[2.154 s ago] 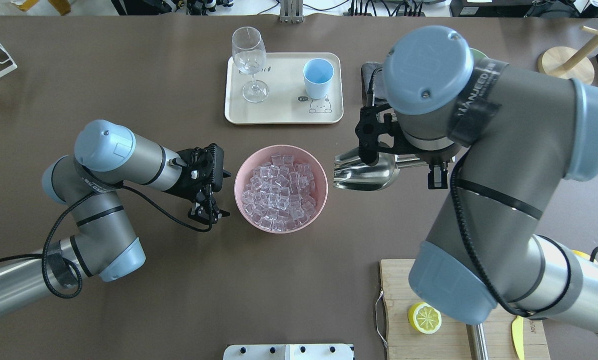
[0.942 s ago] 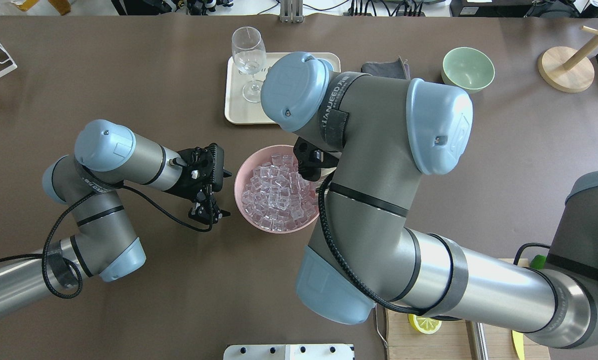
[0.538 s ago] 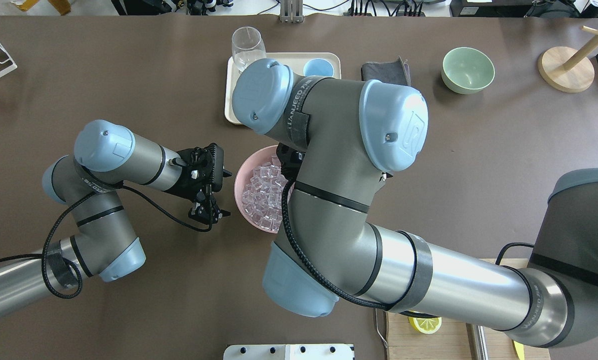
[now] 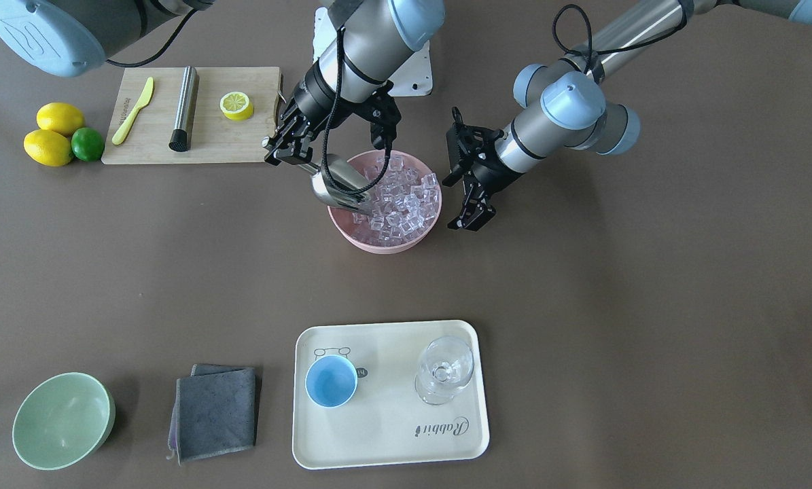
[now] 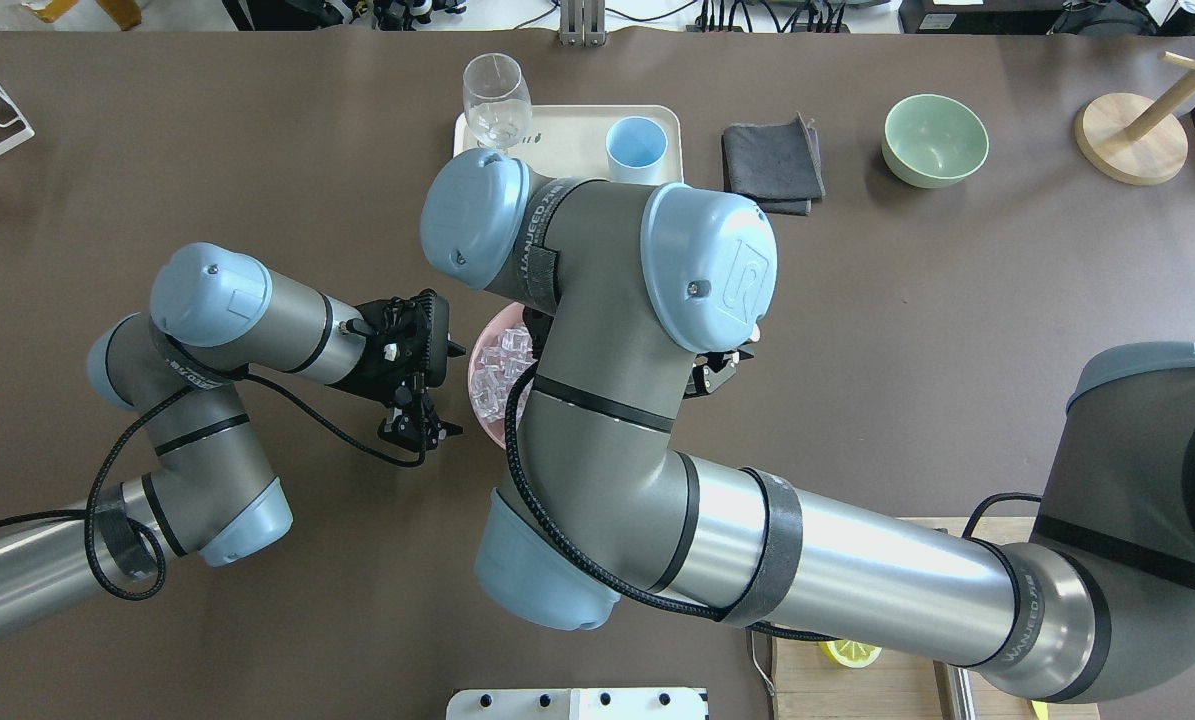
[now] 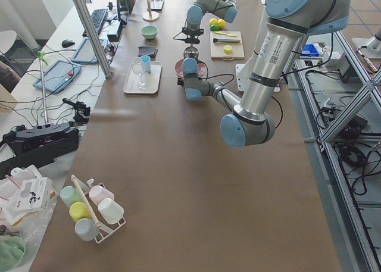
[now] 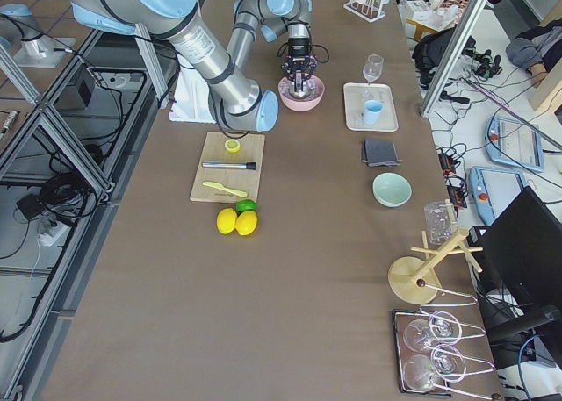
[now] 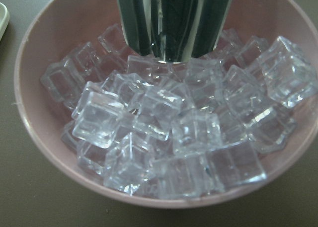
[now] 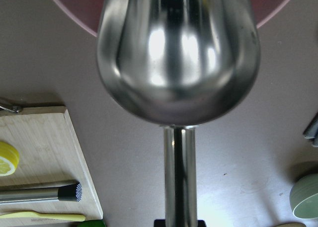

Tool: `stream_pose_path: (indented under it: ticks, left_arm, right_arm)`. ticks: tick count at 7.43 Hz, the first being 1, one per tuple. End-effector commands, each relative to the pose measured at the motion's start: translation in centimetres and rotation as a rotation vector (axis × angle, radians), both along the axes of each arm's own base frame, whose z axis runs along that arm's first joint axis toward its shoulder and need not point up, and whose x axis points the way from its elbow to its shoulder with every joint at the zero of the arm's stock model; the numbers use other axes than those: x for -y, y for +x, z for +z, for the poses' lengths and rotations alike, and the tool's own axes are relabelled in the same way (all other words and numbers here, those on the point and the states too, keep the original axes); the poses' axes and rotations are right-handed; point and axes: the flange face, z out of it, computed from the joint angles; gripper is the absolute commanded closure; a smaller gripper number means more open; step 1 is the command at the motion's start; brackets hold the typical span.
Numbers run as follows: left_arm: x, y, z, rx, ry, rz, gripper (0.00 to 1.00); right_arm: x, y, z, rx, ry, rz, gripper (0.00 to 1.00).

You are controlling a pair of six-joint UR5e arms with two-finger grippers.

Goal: Put ice in cup with scoop
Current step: 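Dip the scoop into the ice cubes and lift a scoopful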

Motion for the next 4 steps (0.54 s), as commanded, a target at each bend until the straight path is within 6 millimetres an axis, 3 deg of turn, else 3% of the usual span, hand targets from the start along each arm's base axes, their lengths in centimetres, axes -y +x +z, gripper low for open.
stream_pose_path:
  ticks: [1, 4]
  left_arm:
    - [0.0, 0.0, 0.0, 0.000, 0.000, -0.001, 0.01]
    - [0.0, -0.1, 0.0, -0.002, -0.001, 0.000, 0.01]
  right_arm:
    - [-0.1, -1.3, 0.3, 0.004, 0.011, -0.001, 1.00]
    - [0.1, -1.9, 1.7, 0.045, 0.035, 0.000, 1.00]
